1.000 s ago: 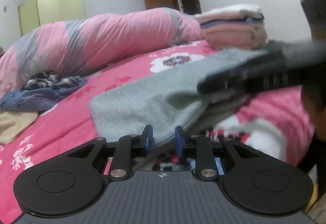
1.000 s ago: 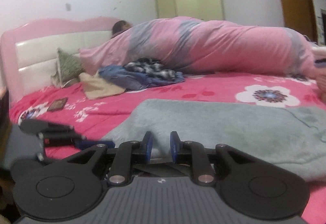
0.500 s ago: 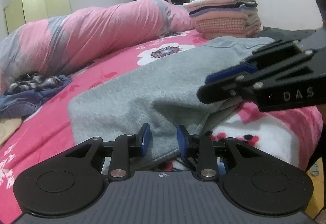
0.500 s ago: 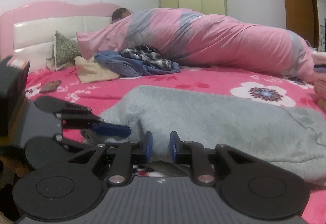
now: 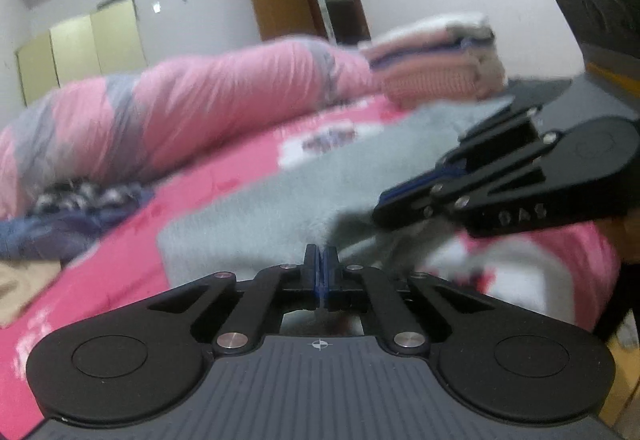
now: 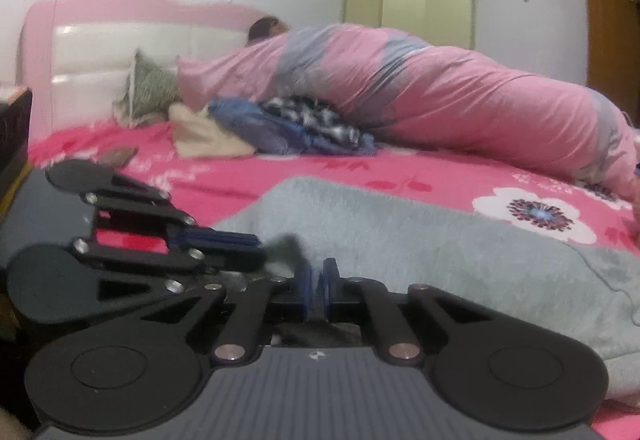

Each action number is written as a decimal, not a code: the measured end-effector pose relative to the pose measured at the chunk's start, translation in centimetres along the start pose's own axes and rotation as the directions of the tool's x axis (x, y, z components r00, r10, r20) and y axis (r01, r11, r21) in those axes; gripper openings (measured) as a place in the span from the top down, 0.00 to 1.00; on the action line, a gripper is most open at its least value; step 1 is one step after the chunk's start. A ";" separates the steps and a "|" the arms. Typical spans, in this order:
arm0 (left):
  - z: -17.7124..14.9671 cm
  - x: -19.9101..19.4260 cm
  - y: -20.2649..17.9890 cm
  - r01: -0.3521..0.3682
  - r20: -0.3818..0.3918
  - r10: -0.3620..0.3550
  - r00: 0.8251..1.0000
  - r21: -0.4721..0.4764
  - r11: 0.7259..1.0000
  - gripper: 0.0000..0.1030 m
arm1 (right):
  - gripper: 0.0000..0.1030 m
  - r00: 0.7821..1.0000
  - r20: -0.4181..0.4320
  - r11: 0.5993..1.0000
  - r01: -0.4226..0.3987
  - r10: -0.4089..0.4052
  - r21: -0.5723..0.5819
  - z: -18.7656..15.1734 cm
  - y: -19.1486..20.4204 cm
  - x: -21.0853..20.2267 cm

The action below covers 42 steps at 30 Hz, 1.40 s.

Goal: Fold clothes
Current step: 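Lay the folded fleece edge down and open both grippers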

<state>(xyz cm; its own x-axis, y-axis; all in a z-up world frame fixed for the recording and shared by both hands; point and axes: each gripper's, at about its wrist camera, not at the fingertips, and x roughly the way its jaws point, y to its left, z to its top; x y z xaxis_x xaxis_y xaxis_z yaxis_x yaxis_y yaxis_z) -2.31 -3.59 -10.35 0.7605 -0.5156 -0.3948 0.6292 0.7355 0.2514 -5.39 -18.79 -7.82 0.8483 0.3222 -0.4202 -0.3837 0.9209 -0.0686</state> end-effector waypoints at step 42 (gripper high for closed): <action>-0.5 1.1 3.9 -0.097 -0.085 0.073 0.994 -0.315 0.944 0.69 | 0.77 0.911 -0.101 0.897 0.412 -0.400 0.163 -2.6 -9.6 -2.4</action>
<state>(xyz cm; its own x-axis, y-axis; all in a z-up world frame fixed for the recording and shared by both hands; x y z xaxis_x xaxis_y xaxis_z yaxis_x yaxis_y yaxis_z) 0.94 -1.06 -10.21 0.7882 -0.4210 -0.4488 0.4700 0.8826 -0.0025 -4.72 -29.00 -8.50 0.8894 -0.0972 -0.4467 0.0648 0.9941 -0.0873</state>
